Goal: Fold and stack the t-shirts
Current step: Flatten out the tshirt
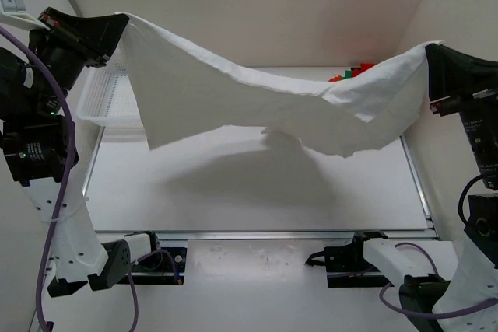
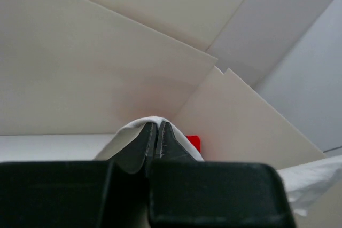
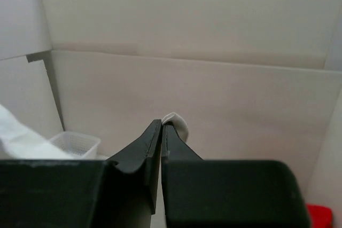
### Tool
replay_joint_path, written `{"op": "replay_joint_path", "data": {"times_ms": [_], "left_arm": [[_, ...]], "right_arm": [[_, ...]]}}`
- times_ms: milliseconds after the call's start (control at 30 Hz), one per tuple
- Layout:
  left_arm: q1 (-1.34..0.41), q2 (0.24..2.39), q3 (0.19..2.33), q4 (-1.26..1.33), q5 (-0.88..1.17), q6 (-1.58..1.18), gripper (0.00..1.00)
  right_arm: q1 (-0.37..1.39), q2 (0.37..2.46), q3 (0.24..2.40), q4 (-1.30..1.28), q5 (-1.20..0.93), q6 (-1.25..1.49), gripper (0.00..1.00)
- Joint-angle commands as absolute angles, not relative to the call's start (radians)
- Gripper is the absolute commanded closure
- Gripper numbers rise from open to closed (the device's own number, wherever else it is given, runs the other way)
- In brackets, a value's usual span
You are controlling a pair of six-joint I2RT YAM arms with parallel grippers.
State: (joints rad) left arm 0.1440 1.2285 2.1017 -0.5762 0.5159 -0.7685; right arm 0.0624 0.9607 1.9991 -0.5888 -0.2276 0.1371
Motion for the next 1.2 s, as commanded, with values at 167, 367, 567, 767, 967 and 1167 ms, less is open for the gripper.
{"op": "replay_joint_path", "data": {"times_ms": [167, 367, 567, 767, 967, 1167], "left_arm": [[0.173, 1.365, 1.689, -0.522, 0.580, -0.715, 1.00], [0.183, 1.636, 1.836, -0.471, 0.589, -0.673, 1.00], [0.244, 1.873, 2.360, -0.408, 0.812, -0.886, 1.00], [0.391, 1.709, 2.240, -0.080, 0.928, -1.161, 1.00], [0.328, 1.544, 1.961, -0.264, 0.879, -0.936, 1.00], [0.336, 1.223, 1.238, -0.126, 0.868, -0.902, 1.00]], "right_arm": [[0.080, 1.238, 1.820, -0.480, -0.253, 0.048, 1.00], [0.083, 1.553, 2.062, -0.456, -0.236, -0.035, 1.00], [0.009, 1.735, 2.365, -0.341, -0.340, 0.033, 1.00], [-0.133, 1.603, 2.272, -0.261, -0.495, 0.125, 1.00], [-0.130, 1.496, 2.022, -0.307, -0.511, 0.083, 1.00], [-0.003, 1.226, 1.512, -0.314, -0.350, 0.040, 1.00]]}}
